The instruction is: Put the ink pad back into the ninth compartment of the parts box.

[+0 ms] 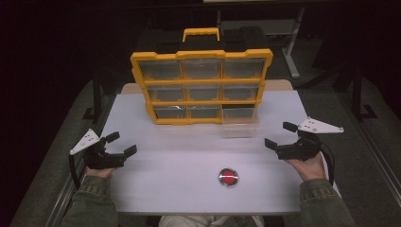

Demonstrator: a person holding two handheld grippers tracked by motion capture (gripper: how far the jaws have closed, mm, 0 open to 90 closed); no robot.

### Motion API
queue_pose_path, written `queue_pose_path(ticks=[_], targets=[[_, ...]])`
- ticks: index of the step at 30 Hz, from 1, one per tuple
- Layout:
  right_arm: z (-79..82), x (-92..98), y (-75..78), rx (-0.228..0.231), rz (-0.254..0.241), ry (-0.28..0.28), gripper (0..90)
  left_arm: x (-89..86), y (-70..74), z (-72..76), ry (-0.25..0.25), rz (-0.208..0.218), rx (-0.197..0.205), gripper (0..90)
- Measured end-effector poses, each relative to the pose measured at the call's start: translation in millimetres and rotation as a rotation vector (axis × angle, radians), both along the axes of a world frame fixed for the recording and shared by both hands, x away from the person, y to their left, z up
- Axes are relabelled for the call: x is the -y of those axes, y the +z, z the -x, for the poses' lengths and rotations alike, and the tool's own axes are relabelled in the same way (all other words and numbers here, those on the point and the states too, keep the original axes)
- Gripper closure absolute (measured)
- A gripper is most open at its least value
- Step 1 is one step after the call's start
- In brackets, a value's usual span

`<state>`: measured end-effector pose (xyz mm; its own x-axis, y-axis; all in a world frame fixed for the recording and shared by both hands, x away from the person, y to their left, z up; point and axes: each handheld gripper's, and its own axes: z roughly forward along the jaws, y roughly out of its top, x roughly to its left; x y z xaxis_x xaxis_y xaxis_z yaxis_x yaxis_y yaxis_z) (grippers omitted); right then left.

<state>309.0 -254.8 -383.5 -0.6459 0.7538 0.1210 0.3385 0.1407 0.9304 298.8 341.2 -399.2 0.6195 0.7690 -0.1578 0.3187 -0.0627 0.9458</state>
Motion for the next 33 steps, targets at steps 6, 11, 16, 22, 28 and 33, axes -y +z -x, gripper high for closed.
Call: queue_pose_path(ticks=[6, 11, 16, 22, 28, 33], targets=[[0.4, 0.5, 0.3, -0.002, 0.001, 0.002, 0.0, 1.2, -0.2, 0.5, -0.003, 0.0, -0.002, 0.0], [0.1, -0.4, 1.1, -0.009, 0.002, 0.007, 0.0, 1.5, -0.9, -0.3, -0.009, -0.005, -0.007, 0.0], [0.4, -1.9, 1.2, -0.016, 0.006, 0.015, 0.0, 1.8, -0.8, 0.2, -0.005, -0.002, -0.006, 0.0], [0.8, -5.3, 1.8, -0.029, 0.017, 0.029, 0.0, 1.6, -0.9, 0.4, -0.003, -0.001, -0.006, 0.0], [0.9, -10.4, 2.8, -0.041, 0.033, 0.044, 0.0, 2.1, -1.2, -0.1, -0.003, -0.003, -0.008, 0.0], [1.4, -15.2, 4.5, -0.045, 0.044, 0.064, 0.0, 2.4, -1.2, -0.2, -0.003, -0.004, -0.009, 0.0]])
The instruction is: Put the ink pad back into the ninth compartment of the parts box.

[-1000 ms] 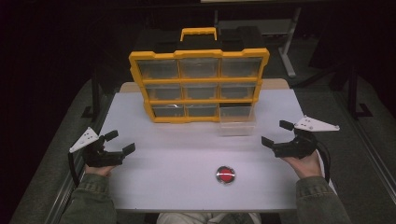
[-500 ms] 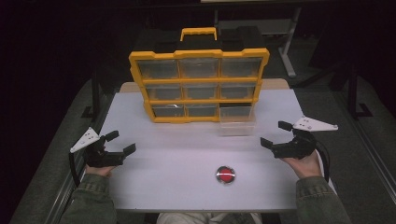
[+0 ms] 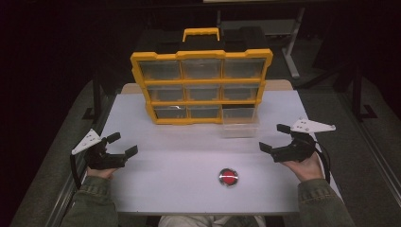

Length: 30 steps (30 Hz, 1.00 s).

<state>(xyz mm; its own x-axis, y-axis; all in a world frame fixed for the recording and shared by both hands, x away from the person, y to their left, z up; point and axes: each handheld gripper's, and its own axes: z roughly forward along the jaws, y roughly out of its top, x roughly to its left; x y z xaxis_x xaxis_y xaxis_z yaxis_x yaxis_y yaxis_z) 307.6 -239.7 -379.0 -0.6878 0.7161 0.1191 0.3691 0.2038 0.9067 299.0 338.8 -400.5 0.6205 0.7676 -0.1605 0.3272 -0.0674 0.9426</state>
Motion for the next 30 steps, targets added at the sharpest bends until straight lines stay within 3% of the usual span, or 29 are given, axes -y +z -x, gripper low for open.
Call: queue_pose_path(ticks=[30], targets=[[8.6, -41.3, 12.0, 0.003, 0.055, 0.148, 0.0, -0.5, 0.9, 0.7, 0.009, -0.008, 0.011, 0.0]])
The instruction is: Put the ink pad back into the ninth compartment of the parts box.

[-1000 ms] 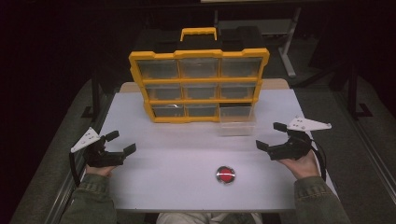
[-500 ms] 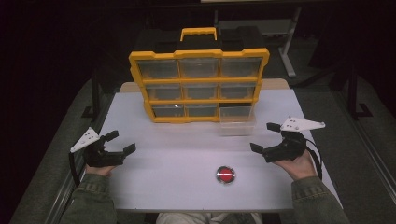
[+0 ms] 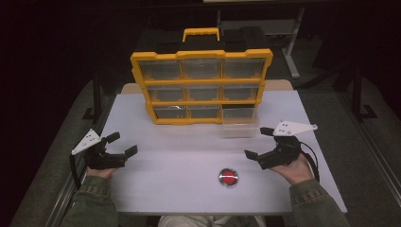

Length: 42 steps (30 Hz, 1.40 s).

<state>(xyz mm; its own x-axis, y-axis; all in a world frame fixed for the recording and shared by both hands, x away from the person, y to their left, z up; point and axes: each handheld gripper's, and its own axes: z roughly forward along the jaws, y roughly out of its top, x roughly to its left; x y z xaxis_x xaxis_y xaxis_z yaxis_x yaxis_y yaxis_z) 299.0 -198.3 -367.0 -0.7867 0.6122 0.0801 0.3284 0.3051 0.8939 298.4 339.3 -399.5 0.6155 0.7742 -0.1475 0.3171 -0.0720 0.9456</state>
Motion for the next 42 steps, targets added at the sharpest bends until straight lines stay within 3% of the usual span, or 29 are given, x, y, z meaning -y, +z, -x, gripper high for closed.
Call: queue_pose_path(ticks=[42], targets=[[9.0, -39.9, -21.2, -0.055, 0.144, 0.149, 0.0, 0.1, 0.9, 0.7, -0.005, 0.003, 0.001, 0.0]])
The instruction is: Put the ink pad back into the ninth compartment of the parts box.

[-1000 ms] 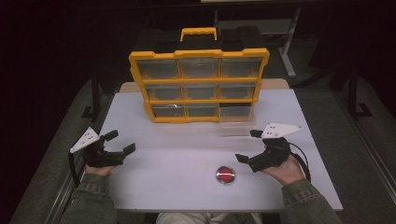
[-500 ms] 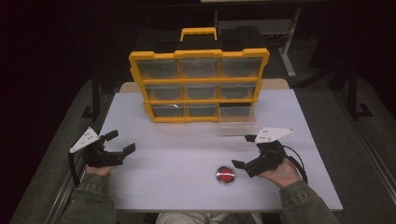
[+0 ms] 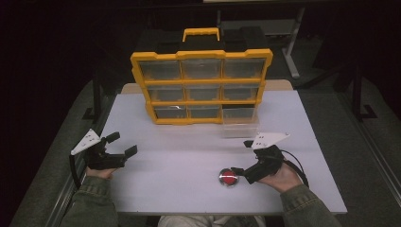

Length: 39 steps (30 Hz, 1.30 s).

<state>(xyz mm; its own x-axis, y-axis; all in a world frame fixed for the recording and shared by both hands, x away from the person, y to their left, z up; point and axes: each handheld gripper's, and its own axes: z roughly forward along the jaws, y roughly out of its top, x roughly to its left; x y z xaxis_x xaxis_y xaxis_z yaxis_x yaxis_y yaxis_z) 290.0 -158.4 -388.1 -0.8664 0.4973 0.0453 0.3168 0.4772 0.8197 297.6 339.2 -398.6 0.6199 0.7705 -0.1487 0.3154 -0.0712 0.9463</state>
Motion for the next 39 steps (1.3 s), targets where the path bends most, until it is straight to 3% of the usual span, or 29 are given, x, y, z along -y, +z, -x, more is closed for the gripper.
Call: queue_pose_path(ticks=[39], targets=[[2.2, -31.1, -31.4, -0.096, 0.139, 0.107, 0.0, 0.3, 0.2, -0.3, -0.005, 0.001, 0.002, 0.0]])
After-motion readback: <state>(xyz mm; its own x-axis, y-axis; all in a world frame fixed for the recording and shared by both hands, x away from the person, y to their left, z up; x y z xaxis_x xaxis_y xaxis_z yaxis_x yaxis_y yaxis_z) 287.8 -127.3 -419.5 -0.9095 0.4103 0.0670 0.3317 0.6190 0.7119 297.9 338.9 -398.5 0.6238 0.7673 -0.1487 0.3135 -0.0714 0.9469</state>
